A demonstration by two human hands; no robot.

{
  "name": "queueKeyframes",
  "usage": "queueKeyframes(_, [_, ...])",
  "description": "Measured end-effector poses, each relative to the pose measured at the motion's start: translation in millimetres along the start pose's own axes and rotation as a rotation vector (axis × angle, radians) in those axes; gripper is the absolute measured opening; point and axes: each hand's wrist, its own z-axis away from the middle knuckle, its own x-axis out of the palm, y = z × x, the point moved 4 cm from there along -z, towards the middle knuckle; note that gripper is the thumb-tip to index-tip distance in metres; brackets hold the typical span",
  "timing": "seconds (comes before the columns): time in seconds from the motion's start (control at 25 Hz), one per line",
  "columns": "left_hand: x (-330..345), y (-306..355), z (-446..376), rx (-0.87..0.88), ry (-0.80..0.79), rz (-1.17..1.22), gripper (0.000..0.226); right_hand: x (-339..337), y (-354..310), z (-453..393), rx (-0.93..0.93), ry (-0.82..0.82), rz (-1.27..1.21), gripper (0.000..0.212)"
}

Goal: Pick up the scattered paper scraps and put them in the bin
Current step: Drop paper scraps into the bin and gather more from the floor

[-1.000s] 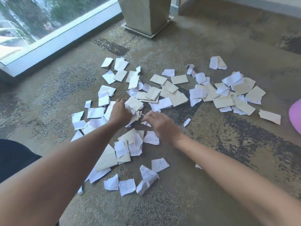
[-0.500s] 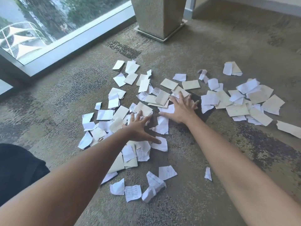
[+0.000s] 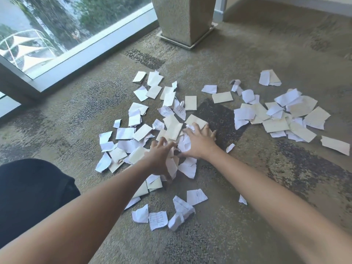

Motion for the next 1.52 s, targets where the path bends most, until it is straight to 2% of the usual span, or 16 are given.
queueKeyframes(0.16, [-5.2,-0.7,-3.1,0.039,0.046,-0.012,0.111,3.1,-6.0,14.3,0.014,0.143,0.018,0.080])
queueKeyframes(0.24, [-6.9,-1.0,-6.1,0.055,0.032,-0.023,0.101,2.9,-7.5,18.6,0.022,0.178,0.037,0.073])
queueKeyframes(0.32, [-7.8,-3.8,-10.2,0.056,0.031,-0.016,0.089,-1.1,-7.6,18.8,0.039,0.180,0.023,0.075])
queueKeyframes(0.44, [-11.2,-4.9,-13.3,0.061,0.031,-0.023,0.075,-10.0,-3.8,9.2,0.078,0.103,-0.006,0.089])
queueKeyframes(0.6, [-17.0,-3.7,-16.6,0.075,0.006,-0.039,0.073,-19.8,9.0,-4.6,0.105,0.011,-0.112,0.093])
queueKeyframes(0.76, [-21.1,-1.1,-20.9,0.112,-0.053,-0.007,0.090,-26.3,13.6,-9.0,0.103,-0.014,-0.184,0.090])
queueKeyframes(0.88, [-24.1,1.0,-20.9,0.124,-0.086,-0.024,0.106,-27.2,12.5,-7.3,0.069,0.029,-0.230,0.088])
queueKeyframes(1.04, [-25.5,3.0,-19.4,0.111,-0.110,0.018,0.091,-27.5,18.6,-1.6,0.042,0.075,-0.217,0.085])
queueKeyframes(1.16, [-32.4,0.2,-17.3,0.042,-0.074,0.155,0.071,-33.3,19.4,1.3,0.010,0.135,-0.122,0.070])
queueKeyframes(1.28, [-46.2,-3.6,-16.2,-0.053,0.005,0.397,0.073,-37.7,29.9,2.2,0.042,0.210,-0.220,0.054])
queueKeyframes(1.4, [-55.7,-3.6,-17.9,-0.096,0.039,0.659,0.065,-45.6,54.6,7.8,0.159,0.298,-0.454,0.034])
queueKeyframes(1.44, [-57.9,-2.2,-18.3,-0.097,0.045,0.762,0.059,-47.6,65.8,10.2,0.234,0.296,-0.569,0.035])
queueKeyframes(1.52, [-61.5,3.8,-18.7,-0.102,0.058,0.985,0.043,-46.8,90.2,13.7,0.386,0.246,-0.857,0.053])
